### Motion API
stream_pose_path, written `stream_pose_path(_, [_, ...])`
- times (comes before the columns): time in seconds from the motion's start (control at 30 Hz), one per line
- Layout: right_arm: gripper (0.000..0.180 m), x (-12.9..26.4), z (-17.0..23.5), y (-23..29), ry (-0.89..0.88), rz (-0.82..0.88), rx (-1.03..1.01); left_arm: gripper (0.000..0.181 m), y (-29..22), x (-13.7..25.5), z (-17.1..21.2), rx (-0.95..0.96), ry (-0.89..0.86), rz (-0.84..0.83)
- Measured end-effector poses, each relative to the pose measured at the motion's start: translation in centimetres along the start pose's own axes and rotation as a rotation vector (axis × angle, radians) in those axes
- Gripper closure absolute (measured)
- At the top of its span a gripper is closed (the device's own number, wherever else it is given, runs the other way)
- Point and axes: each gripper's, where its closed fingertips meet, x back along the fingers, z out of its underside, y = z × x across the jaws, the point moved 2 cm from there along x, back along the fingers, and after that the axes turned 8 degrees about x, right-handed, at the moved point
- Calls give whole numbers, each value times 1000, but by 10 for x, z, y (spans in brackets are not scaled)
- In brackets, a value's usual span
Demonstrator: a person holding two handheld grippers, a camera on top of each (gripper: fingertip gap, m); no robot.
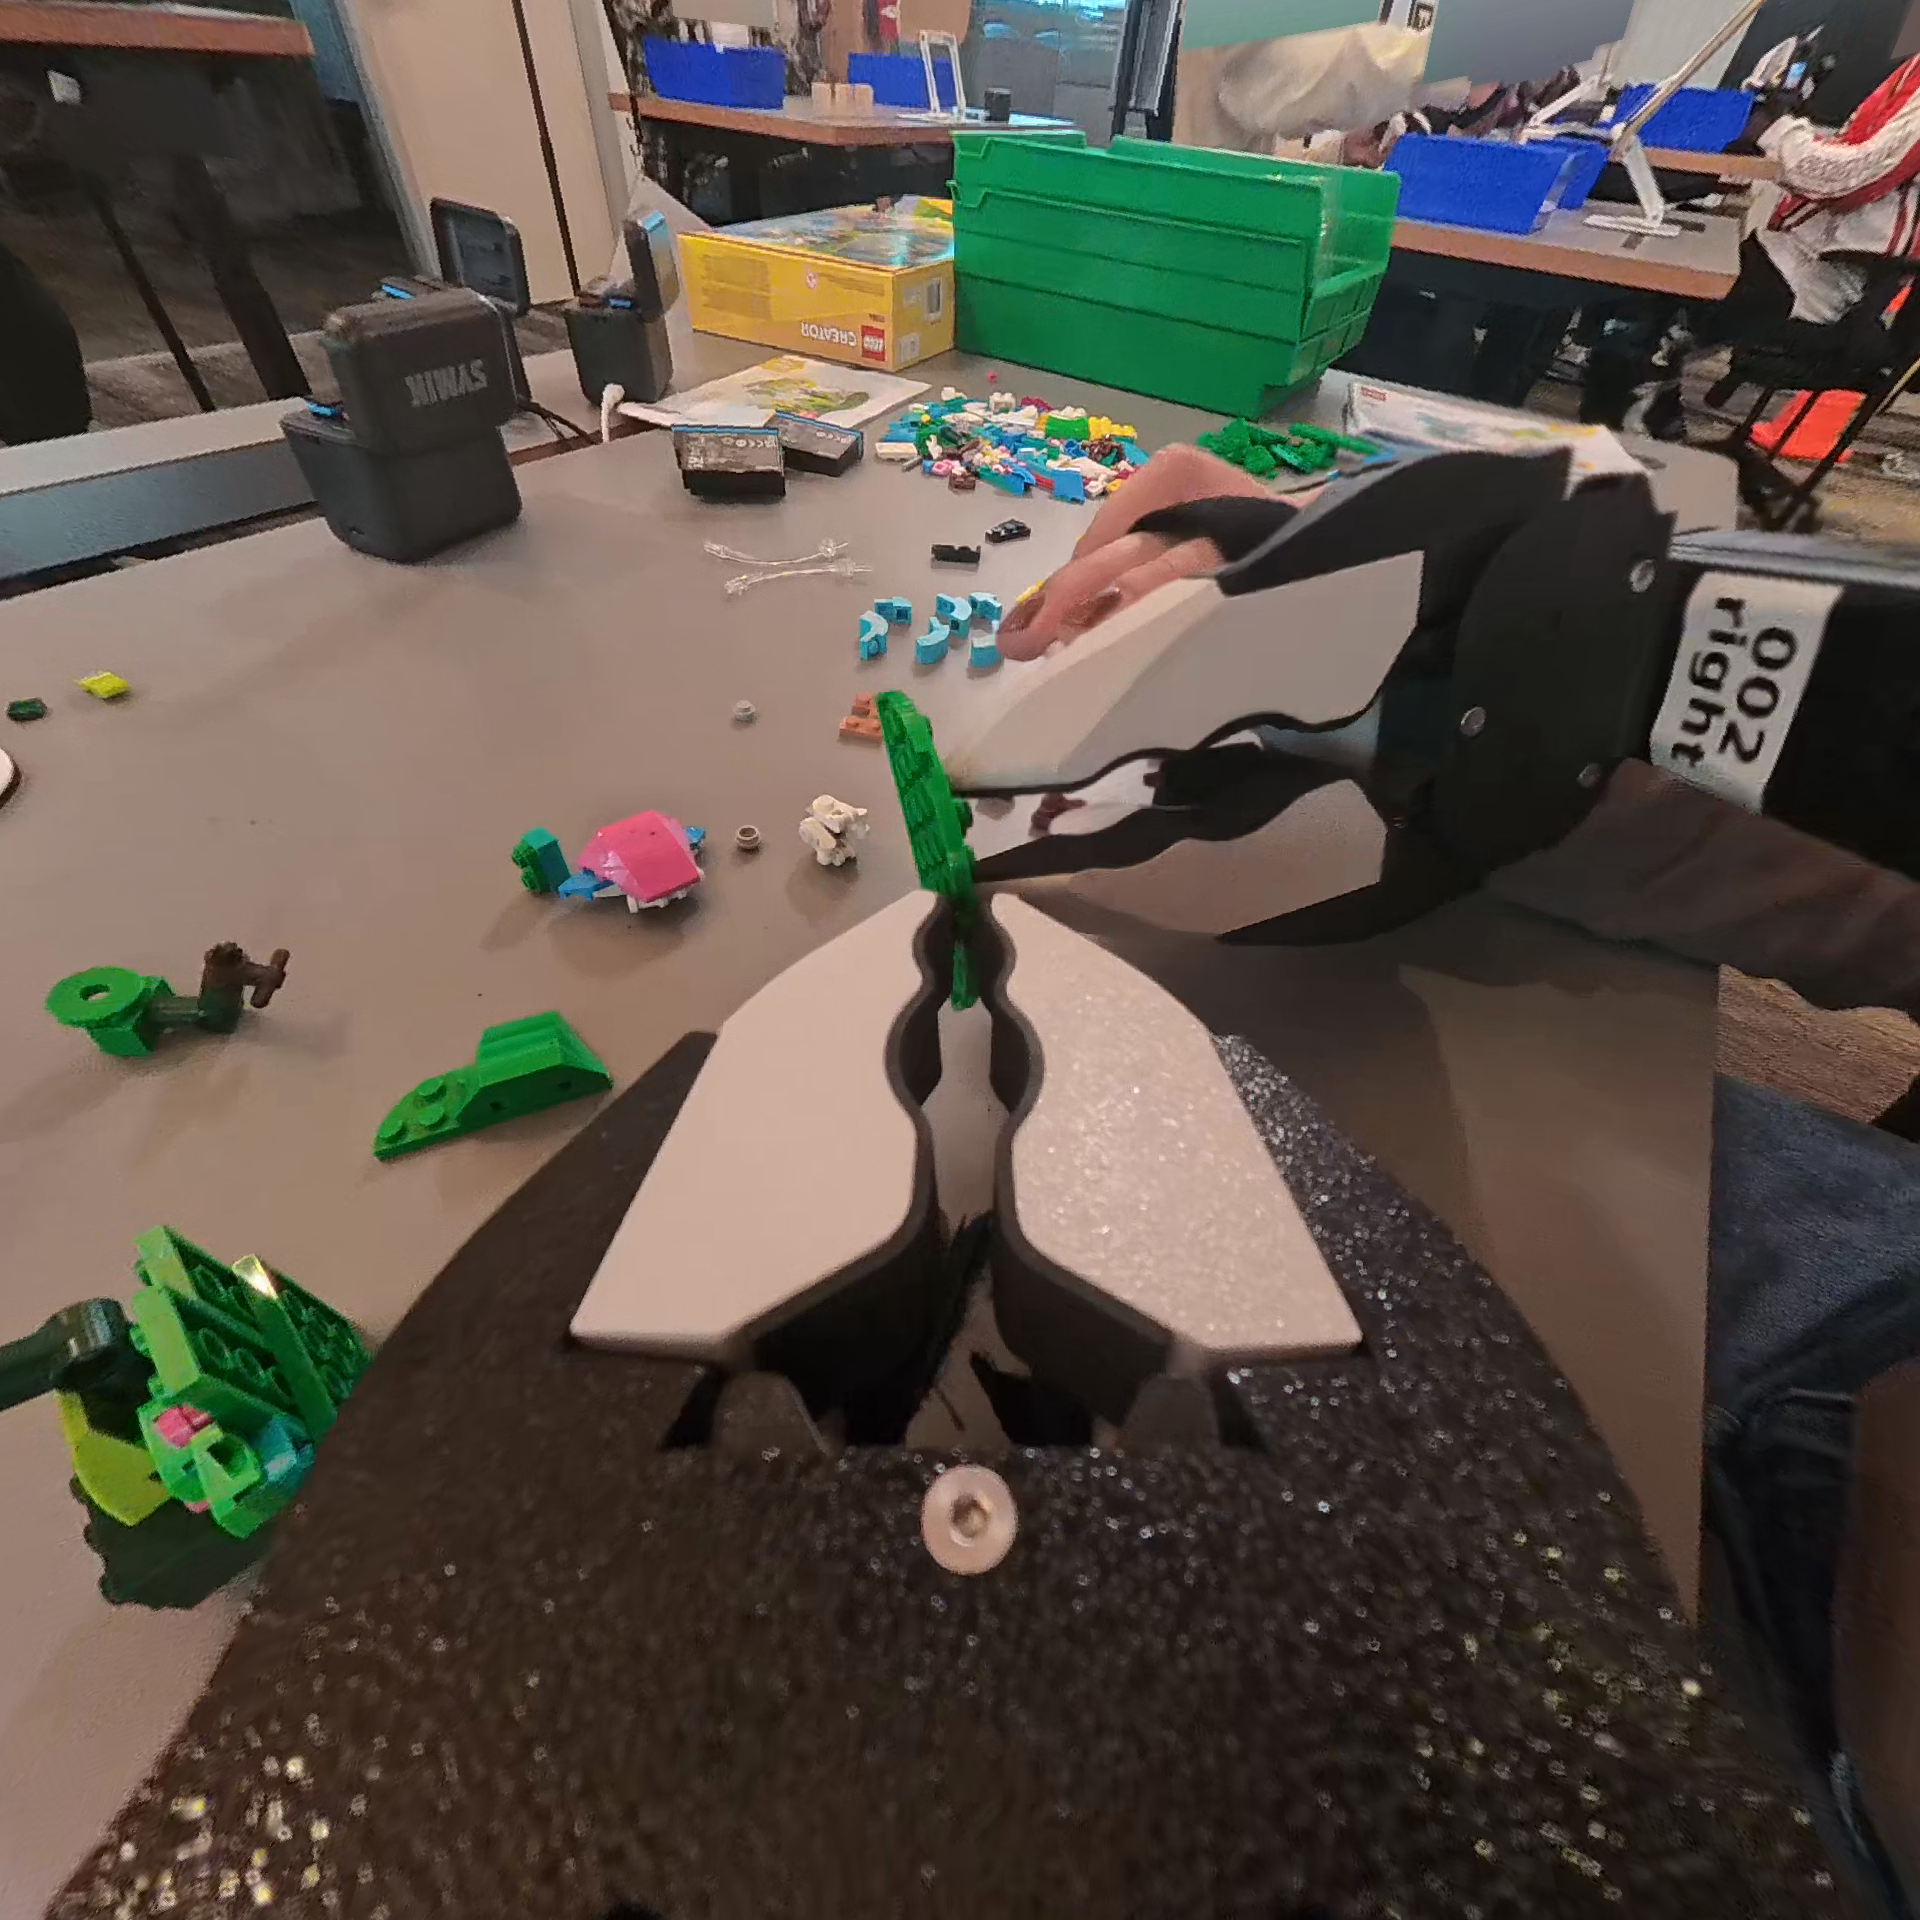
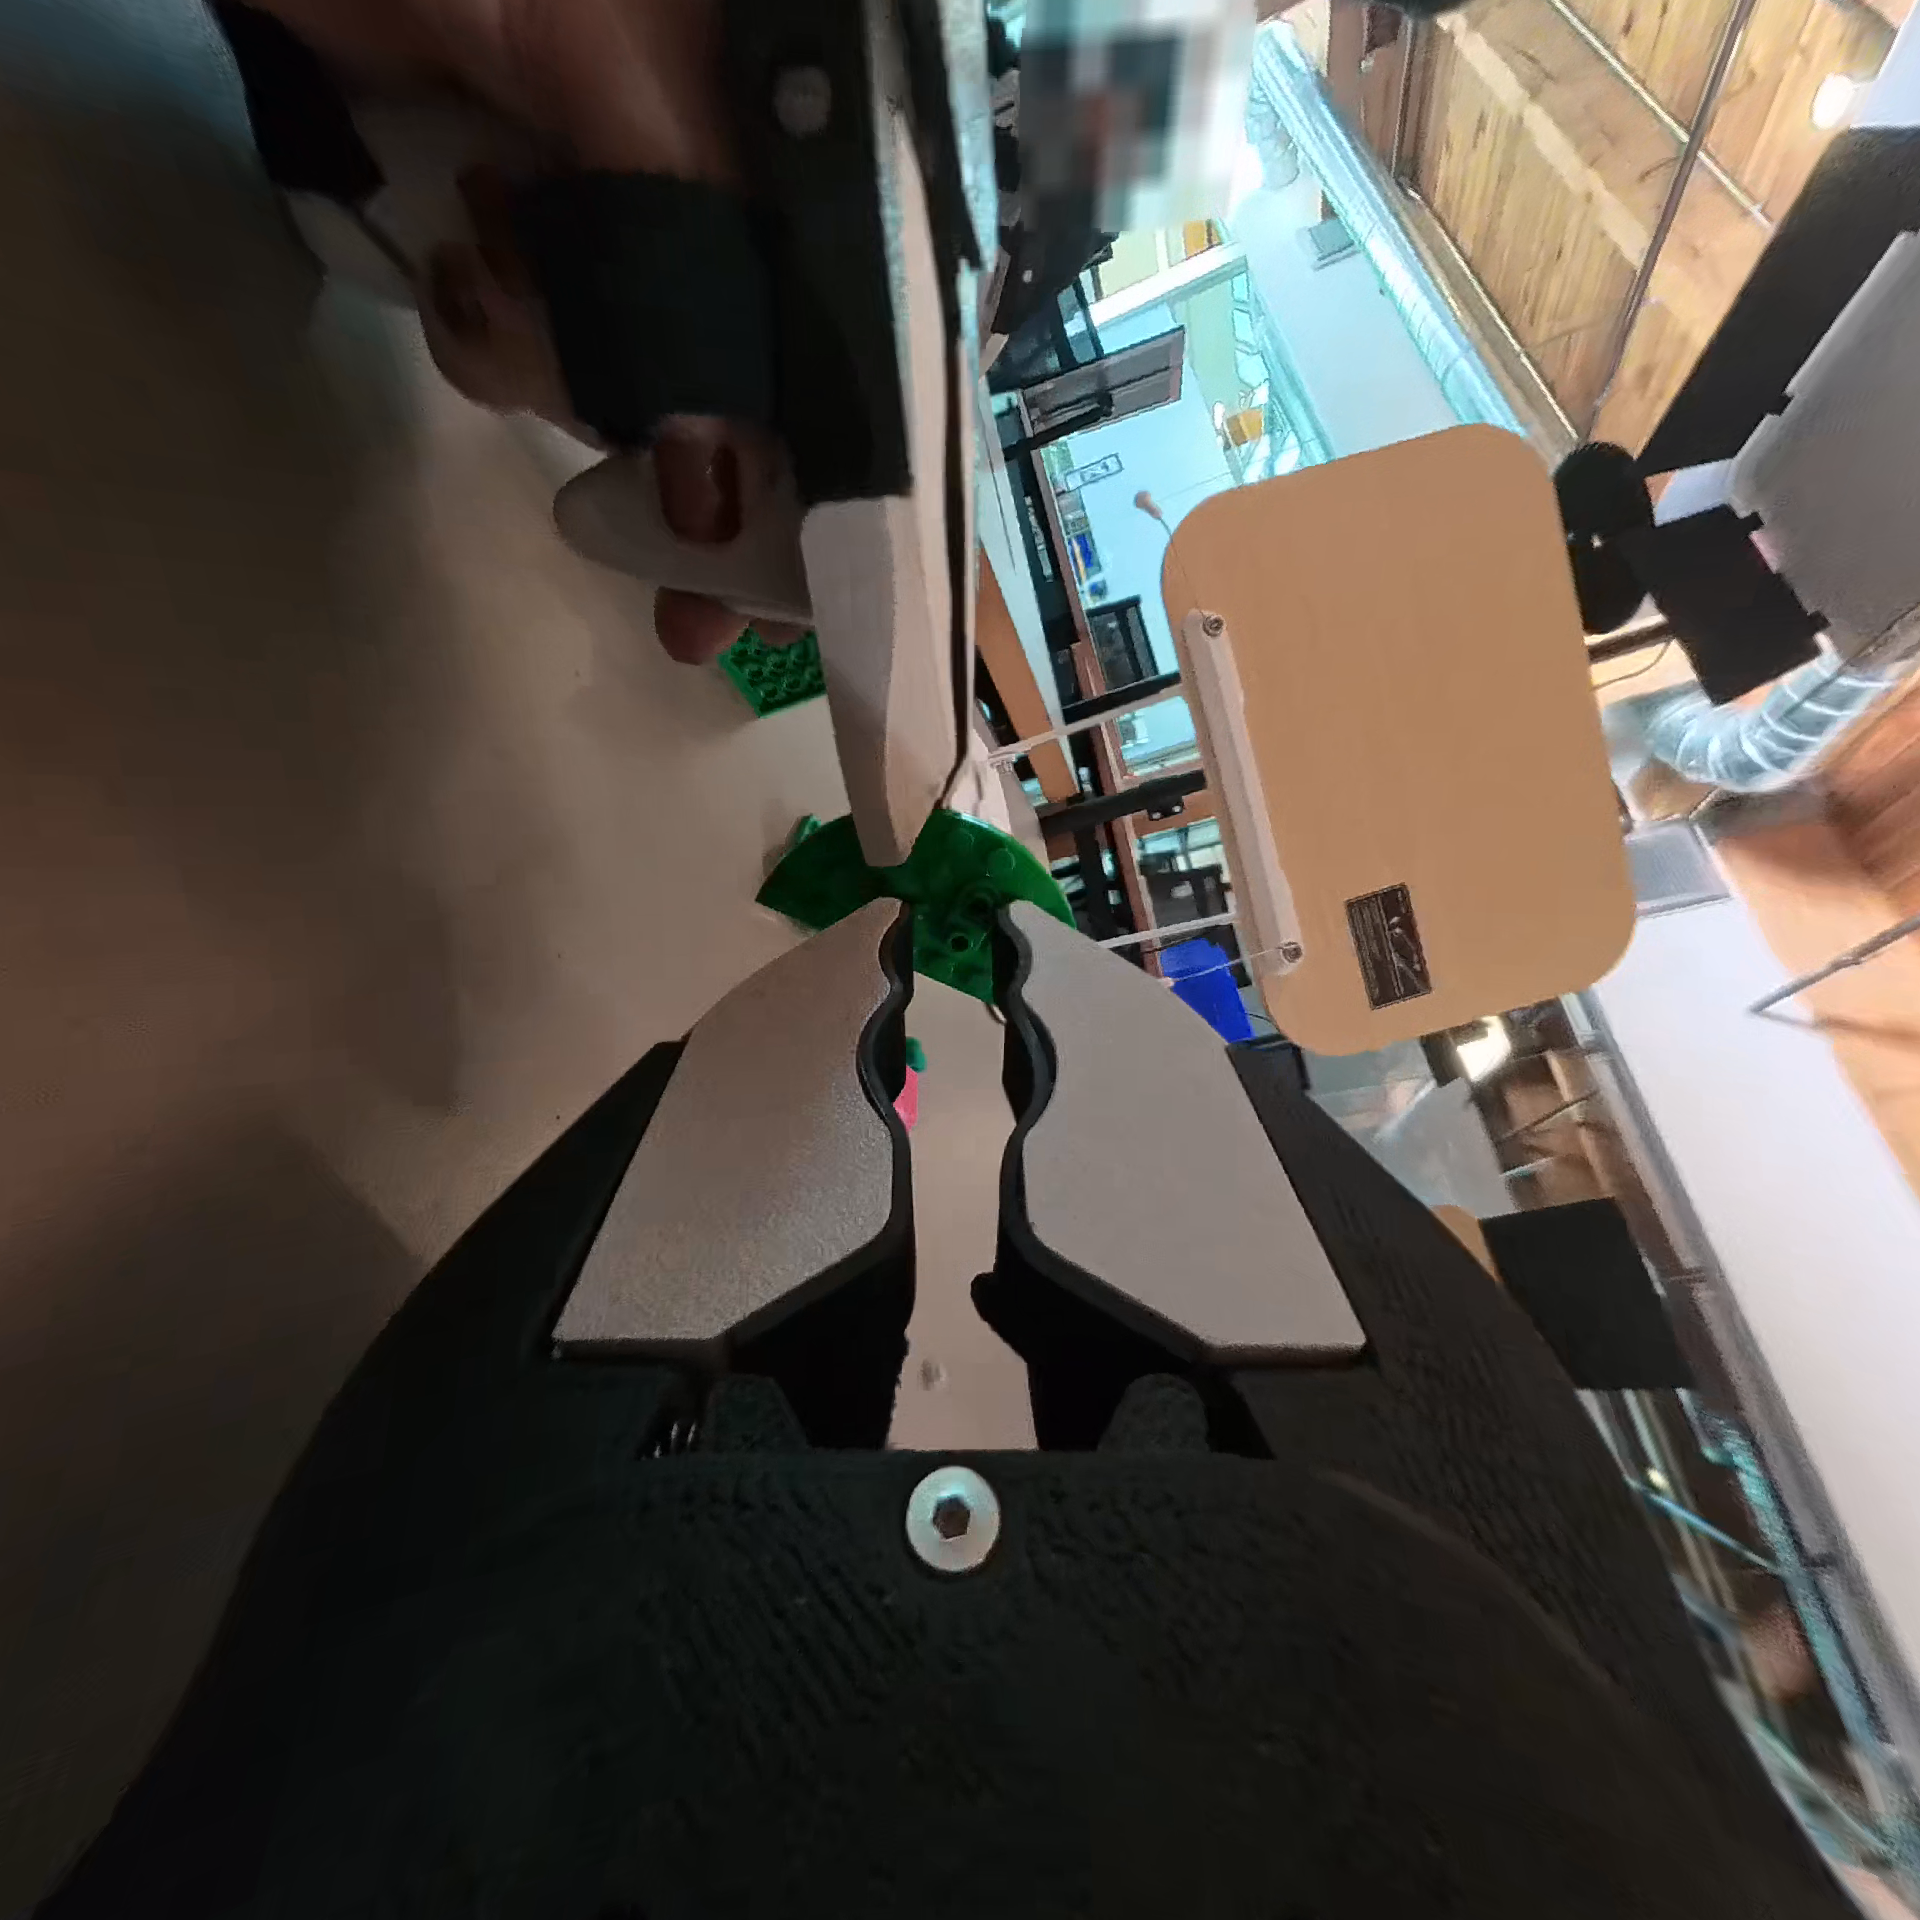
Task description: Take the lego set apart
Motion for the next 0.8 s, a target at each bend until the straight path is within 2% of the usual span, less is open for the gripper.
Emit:
stream_pose_path(0.07, [168,-1,1,2,10,-13,23,177,0,0,2,4,17,2])
stream_pose_path(0.17, [179,0,0,-1,15,-31,-39,176,-2,1,1,0,12,21])
stream_pose_path(0.5, [180,-2,0,-1,16,-65,-163,178,12,1,-1,49,-5,-71])
stream_pose_path(0.6, [180,3,2,-19,-94,-29,-479,178,13,6,-6,93,-59,-38])
stream_pose_path(0.67, [175,9,8,-36,-172,-4,-749,178,1,11,-13,138,-133,99])
stream_pose_path(0.73, [164,12,9,-43,-262,-71,-1003,178,-11,15,-19,199,-185,243])
stream_pose_path(0.8, [161,14,8,-44,-343,-181,-1197,178,-16,16,-18,207,-174,304])
